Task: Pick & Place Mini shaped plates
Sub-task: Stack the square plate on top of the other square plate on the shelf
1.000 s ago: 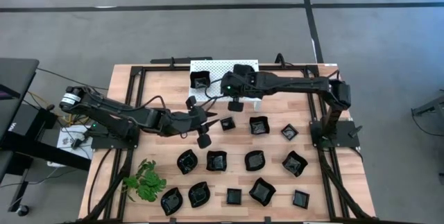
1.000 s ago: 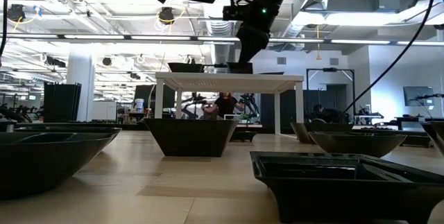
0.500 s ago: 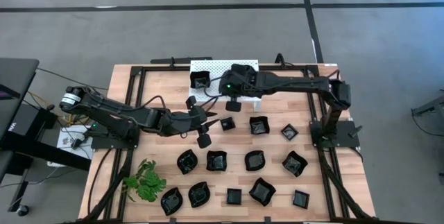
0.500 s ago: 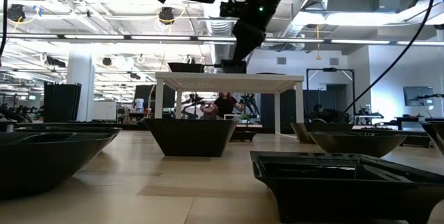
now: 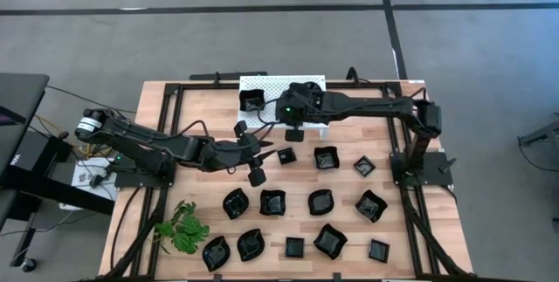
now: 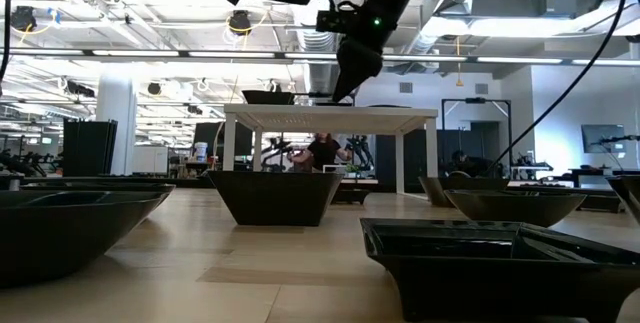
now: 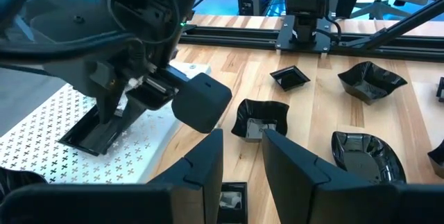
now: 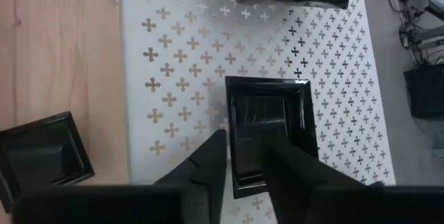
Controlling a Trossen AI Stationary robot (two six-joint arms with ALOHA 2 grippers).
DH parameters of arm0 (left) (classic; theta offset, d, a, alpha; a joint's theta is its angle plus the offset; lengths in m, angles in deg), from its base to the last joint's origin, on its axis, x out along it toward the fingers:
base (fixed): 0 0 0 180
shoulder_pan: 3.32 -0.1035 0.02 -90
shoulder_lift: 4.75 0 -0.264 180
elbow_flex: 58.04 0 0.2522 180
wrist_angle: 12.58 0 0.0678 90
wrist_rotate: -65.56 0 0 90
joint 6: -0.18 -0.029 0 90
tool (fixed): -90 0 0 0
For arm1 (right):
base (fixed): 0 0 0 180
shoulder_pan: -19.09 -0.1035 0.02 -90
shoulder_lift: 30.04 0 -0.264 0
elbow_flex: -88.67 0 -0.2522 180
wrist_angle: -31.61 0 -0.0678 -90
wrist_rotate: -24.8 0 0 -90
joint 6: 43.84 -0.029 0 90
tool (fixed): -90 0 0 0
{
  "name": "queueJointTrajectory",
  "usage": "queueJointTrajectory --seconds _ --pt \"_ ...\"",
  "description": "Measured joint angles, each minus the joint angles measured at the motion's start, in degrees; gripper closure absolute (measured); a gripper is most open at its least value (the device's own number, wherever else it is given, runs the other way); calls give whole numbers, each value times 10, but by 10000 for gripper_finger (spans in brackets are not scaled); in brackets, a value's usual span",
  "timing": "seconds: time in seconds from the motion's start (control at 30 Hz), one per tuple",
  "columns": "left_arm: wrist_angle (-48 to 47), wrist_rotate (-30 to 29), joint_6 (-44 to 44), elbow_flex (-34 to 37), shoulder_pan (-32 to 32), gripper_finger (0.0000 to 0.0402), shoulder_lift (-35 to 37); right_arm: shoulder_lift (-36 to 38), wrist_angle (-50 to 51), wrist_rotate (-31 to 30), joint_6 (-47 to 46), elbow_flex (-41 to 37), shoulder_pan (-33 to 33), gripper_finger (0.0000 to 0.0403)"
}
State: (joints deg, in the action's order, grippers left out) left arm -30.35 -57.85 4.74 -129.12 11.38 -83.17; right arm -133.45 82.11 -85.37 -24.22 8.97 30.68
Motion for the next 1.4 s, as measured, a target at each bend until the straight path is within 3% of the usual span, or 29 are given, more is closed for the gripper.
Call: queueJointTrajectory --seconds 0.17,0.33,0.4,0.53,0.63,0.73,0.83,0.97,1.1,1.23,1.4 --pt "0 0 0 0 0 298 0 6 8 -37 30 0 -37 285" --pt "0 1 0 0 0 298 0 36 29 -189 72 0 -102 269" --pt "0 2 0 0 0 298 0 55 66 -220 68 0 -129 266" --pt "-1 2 0 0 0 298 0 106 147 -226 8 0 -188 271" --pt "-3 -1 0 0 -1 298 0 155 223 -212 -87 0 -227 283" --pt "-3 0 0 0 0 298 0 199 257 -103 -192 -14 -248 292" --pt "-3 0 -5 0 0 298 3 236 209 -13 -205 -99 -270 295" --pt "-3 0 -14 0 0 298 4 257 68 5 -199 -253 -297 291" --pt "-1 0 -13 0 -2 298 5 227 -154 -9 -134 -366 -297 282" --pt "3 0 -13 0 -9 298 5 155 -283 -7 -70 -392 -267 268" --pt "4 0 -10 0 -16 298 5 58 -316 -8 -40 -362 -227 256"
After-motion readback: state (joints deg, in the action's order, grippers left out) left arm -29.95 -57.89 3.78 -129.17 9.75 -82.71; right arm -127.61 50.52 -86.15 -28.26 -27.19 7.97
